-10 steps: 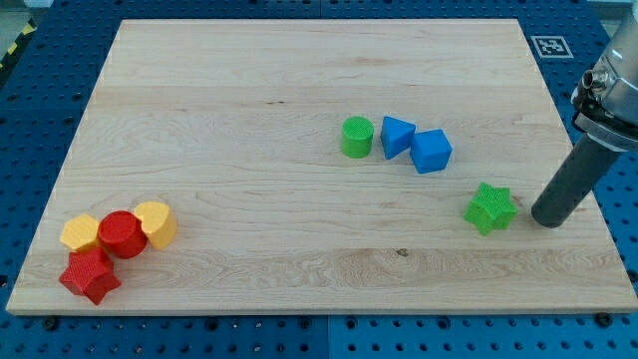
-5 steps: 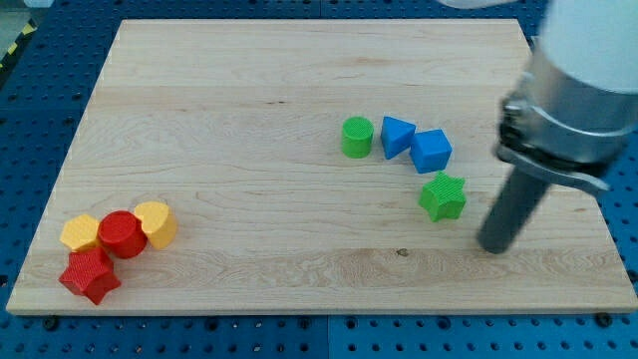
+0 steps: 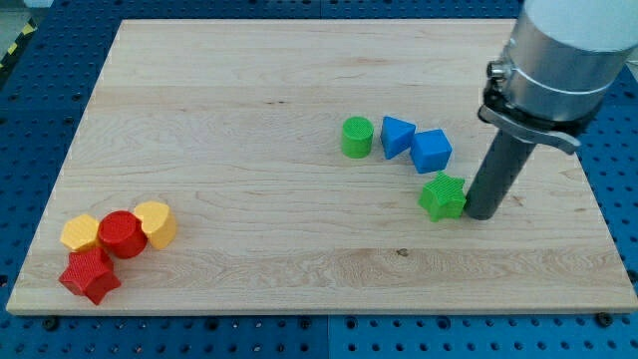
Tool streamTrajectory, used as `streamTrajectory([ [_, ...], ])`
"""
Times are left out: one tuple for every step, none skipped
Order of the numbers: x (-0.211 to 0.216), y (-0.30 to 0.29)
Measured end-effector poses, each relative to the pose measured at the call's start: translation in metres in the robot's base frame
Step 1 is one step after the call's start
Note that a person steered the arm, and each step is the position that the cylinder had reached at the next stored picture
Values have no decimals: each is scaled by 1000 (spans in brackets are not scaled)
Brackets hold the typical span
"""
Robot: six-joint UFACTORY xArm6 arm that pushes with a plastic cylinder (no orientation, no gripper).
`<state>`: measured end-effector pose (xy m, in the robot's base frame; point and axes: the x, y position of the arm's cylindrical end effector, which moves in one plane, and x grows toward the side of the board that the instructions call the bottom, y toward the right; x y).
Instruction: Push the green star to the bottom left side of the green circle
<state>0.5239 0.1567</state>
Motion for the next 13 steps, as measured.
streamTrajectory([
  [0, -27],
  [0, -50],
  [0, -68],
  [-7, -79],
  [-31, -84],
  [-37, -97],
  [-39, -109],
  [-39, -114],
  [-32, -114],
  [-14, -119],
  [-14, -159],
  [-14, -178],
  [-23, -176],
])
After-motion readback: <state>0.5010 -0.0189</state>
